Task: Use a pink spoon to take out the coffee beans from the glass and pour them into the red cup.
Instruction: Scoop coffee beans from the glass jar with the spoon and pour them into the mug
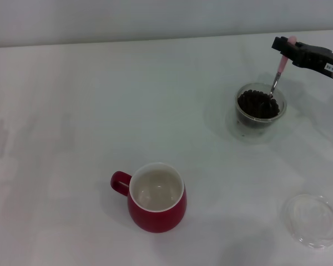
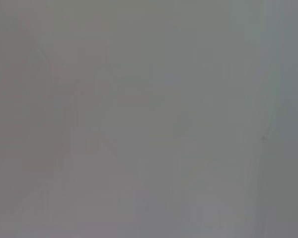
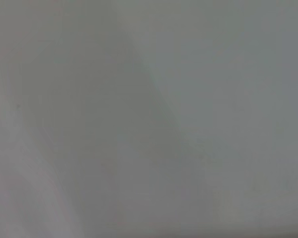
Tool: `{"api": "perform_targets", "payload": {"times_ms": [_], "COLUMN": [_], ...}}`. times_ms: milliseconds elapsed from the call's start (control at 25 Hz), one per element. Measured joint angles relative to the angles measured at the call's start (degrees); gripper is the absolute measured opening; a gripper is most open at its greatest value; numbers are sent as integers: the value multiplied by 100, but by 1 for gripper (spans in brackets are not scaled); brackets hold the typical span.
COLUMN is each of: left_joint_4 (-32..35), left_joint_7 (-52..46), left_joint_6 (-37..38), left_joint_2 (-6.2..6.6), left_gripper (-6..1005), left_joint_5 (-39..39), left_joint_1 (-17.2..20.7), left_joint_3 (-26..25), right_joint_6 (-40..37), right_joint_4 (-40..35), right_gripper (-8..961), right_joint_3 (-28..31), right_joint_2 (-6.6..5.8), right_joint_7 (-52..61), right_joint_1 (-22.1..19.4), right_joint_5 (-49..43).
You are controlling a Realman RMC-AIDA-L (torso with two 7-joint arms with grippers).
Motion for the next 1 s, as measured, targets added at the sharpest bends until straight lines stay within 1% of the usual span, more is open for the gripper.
{"api": "perform_targets", "payload": {"times_ms": [360, 1000], "left_joint_4": [-8, -11], "left_joint_7": [0, 0], "left_joint_6": [3, 18], "left_joint_2": [5, 5], "left_gripper": [664, 666], "left_joint_5": [-1, 7], "left_joint_1": [0, 11], "left_joint_3": [0, 0], "right_joint_6": [15, 371], "right_joint_4": [-1, -16], "right_gripper": [153, 153], "right_joint_3": [3, 38], "right_joint_2": [-7, 18], "right_joint_7": [630, 1388], "right_joint_1": [-3, -59], "right_joint_5": [-10, 25]}}
